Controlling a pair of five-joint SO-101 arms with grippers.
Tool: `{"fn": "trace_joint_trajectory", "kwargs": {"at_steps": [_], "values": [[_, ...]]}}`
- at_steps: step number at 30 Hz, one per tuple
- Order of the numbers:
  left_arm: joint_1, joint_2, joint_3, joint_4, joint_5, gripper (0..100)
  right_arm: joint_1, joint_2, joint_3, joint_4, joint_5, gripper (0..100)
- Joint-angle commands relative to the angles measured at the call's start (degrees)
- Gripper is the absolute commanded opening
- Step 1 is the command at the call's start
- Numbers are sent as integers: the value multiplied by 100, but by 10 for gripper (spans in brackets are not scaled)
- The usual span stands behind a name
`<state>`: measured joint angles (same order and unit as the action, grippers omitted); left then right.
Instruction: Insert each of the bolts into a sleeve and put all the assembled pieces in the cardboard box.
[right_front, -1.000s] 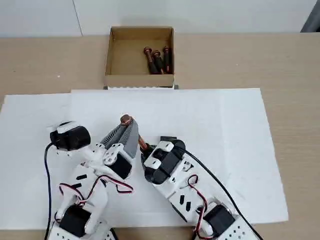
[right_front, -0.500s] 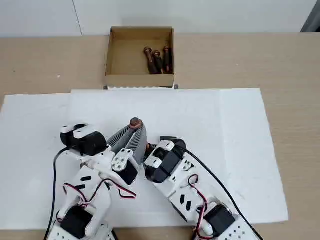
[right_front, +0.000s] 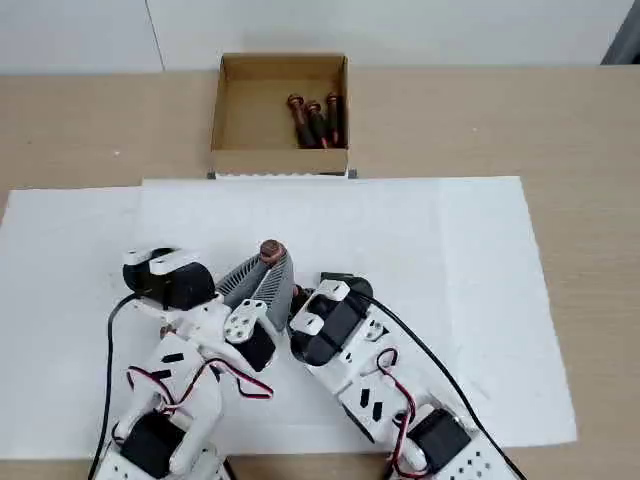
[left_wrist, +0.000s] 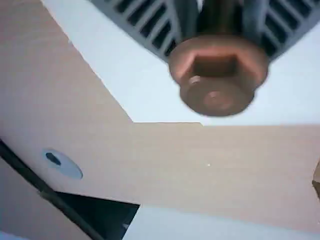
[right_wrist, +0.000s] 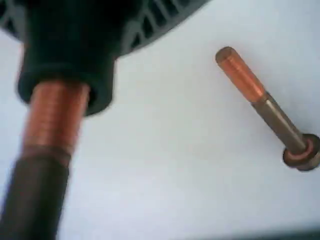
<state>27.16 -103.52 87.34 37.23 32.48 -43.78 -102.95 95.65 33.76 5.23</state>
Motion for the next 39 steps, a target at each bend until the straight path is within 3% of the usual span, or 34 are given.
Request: {"fn": "trace_joint_trajectory", "kwargs": {"at_steps": [1,13,22,31,39], "values": [[88,9,48,-88,105,5,57,-92,79,-391,-26,2],[484,9,92,-62,114,5,374,-84,79,-338,-26,2],[862,9,488,527,79,6,374,-84,79,-330,-26,2],[853,9,514,545,-677,186,356,-84,79,-242,-18,2],[290,18,163,554,-1521,192,356,-84,79,31,-26,2]]}}
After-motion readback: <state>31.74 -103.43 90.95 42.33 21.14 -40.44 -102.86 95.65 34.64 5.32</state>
